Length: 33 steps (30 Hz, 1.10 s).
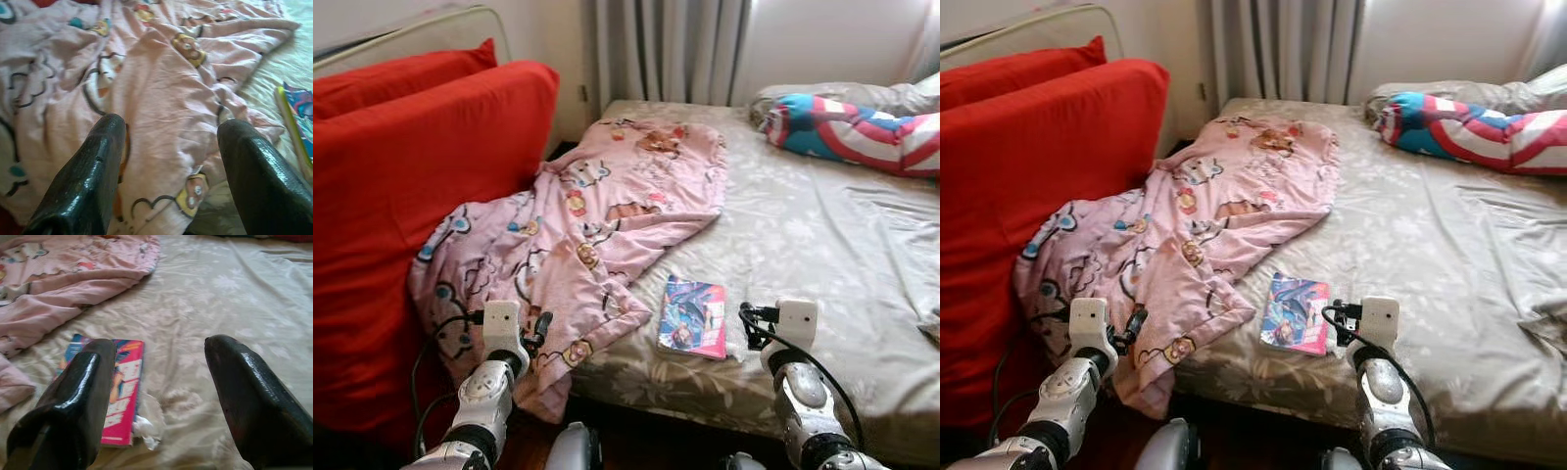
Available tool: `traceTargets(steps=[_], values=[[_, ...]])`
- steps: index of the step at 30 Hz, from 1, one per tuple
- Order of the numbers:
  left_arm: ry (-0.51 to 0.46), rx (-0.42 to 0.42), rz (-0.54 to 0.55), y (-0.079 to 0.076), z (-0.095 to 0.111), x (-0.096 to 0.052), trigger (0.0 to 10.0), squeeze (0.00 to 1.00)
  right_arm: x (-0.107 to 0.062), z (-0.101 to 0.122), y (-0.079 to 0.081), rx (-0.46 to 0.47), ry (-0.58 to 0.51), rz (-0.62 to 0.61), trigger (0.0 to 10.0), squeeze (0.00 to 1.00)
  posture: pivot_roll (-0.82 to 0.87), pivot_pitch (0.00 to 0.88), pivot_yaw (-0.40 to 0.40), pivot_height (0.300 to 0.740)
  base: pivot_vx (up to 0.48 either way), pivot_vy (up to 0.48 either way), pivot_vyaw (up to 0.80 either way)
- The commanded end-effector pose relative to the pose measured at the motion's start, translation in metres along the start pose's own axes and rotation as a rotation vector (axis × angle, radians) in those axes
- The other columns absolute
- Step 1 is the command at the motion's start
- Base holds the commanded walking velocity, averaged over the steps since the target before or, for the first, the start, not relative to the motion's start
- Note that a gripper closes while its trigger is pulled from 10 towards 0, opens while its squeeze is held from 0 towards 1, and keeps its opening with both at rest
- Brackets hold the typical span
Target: Clean up the room
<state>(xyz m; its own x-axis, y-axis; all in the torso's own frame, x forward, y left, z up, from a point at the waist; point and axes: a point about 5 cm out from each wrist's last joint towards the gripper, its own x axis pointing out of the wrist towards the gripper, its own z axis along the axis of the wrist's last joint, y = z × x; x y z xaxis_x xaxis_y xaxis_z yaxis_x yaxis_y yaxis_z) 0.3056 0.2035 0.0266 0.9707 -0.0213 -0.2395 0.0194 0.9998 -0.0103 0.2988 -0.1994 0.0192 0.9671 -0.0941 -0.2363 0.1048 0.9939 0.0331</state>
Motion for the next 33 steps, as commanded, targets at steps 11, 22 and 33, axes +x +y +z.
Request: traceTargets(steps=[11, 22, 33], values=[[0.002, -0.01, -0.01, -0.001, 0.003, 0.002, 10.0, 0.0, 0.002, 0.006, -0.001, -0.031, -0.025, 0.023, 10.0, 0.0, 0.01, 0.0, 0.044, 0.604, 0.08, 0.0, 0.0], [-0.002, -0.01, -0.013, -0.001, 0.003, 0.002, 10.0, 0.0, -0.001, -0.001, 0.0, -0.014, -0.001, 0.033, 10.0, 0.0, 0.01, 0.0, 0.044, 0.604, 0.332, 0.0, 0.41], [-0.004, -0.008, -0.013, -0.002, 0.004, 0.003, 10.0, 0.0, -0.003, -0.007, -0.003, 0.004, 0.045, -0.007, 10.0, 0.0, 0.01, 0.0, 0.046, 0.604, 0.329, 0.0, 0.0]])
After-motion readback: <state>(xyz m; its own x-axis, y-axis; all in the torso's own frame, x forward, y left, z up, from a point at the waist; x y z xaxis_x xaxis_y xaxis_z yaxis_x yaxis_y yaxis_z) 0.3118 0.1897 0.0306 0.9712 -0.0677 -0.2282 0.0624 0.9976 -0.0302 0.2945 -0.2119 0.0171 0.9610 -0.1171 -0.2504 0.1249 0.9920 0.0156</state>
